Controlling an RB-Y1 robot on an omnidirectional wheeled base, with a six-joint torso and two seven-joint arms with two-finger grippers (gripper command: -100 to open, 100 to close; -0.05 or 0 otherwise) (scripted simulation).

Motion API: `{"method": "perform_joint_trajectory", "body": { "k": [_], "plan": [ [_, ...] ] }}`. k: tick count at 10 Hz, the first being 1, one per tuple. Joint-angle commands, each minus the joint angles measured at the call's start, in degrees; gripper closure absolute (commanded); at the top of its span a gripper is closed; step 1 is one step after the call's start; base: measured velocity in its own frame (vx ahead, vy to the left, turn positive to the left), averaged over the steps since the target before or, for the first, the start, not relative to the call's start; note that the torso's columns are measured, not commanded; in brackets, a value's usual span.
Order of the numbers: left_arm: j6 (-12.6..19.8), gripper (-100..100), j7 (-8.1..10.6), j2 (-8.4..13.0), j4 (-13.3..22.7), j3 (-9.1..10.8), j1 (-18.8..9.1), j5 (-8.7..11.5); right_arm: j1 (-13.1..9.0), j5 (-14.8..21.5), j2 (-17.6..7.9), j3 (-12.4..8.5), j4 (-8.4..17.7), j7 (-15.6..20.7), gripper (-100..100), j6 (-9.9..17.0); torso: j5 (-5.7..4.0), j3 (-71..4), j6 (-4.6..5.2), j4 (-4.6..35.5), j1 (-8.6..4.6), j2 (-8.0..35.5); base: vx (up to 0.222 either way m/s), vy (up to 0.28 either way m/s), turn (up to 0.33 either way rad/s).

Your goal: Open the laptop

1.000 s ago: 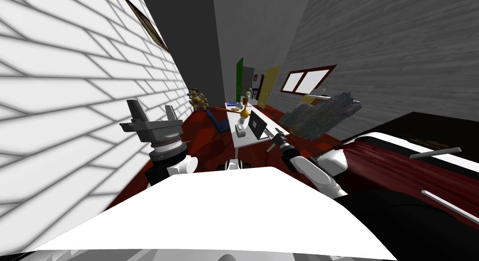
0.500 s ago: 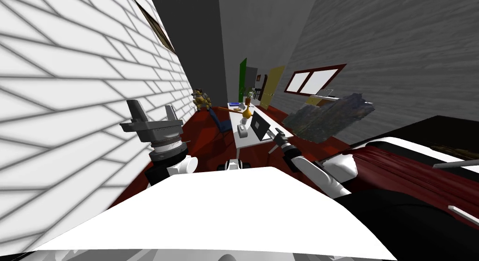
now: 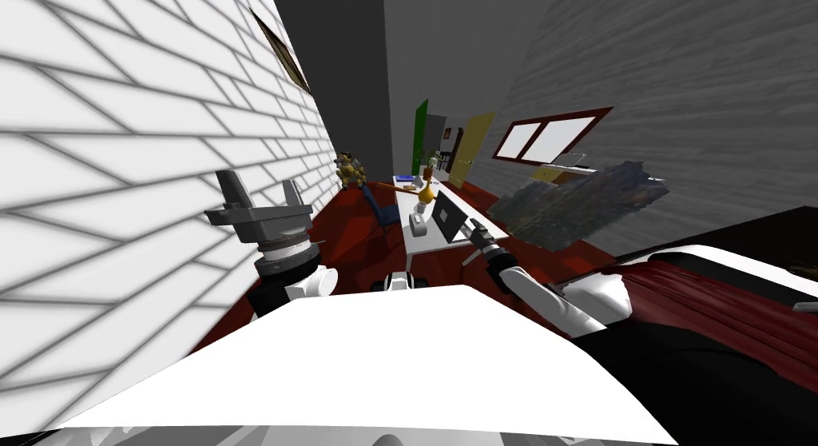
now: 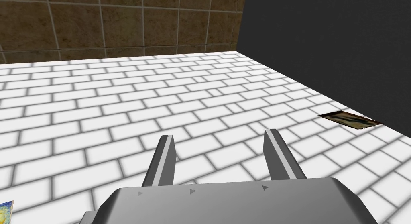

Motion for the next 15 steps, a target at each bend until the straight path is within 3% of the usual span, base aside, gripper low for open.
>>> {"method": "perform_joint_trajectory", "body": {
  "k": [1,5,7,8,12,15],
  "plan": [
    [0.0,0,0.00,0.0,0.0,0.00,0.0,0.0,0.1,4.7,-3.0,0.7,1.3,1.5,-100,2.3,0.00,0.0,0.01,0.0,0.00,0.0,0.014,0.013,0.092],
    [0.0,0,0.00,0.0,0.0,0.00,0.0,0.0,0.4,10.0,-6.7,1.3,2.2,3.4,-100,4.7,0.01,-0.1,-0.06,0.0,0.06,-0.1,0.010,0.009,0.068],
    [0.0,0,0.00,0.0,0.0,0.00,0.0,0.0,0.4,9.3,-6.1,1.2,2.1,3.2,-100,4.4,0.00,0.0,-0.02,0.0,0.01,-0.1,0.001,0.001,0.007],
    [0.0,0,0.00,0.0,0.0,0.00,0.0,0.0,0.4,9.3,-6.1,1.2,2.1,3.2,100,4.4,-0.02,0.0,0.00,0.0,-0.04,-0.1,0.000,0.000,0.000],
    [0.0,0,0.00,0.0,0.0,0.02,0.0,0.0,-3.3,4.2,-1.4,3.3,3.8,-1.4,100,3.9,-0.15,0.0,0.00,0.0,-0.46,0.0,-0.060,-0.150,0.131],
    [0.0,0,0.00,0.0,0.0,0.01,0.0,0.0,-5.8,0.8,1.7,4.6,4.9,-4.5,100,3.5,0.05,0.0,-0.01,0.0,0.11,0.0,-0.086,-0.162,0.114]
  ]
}}
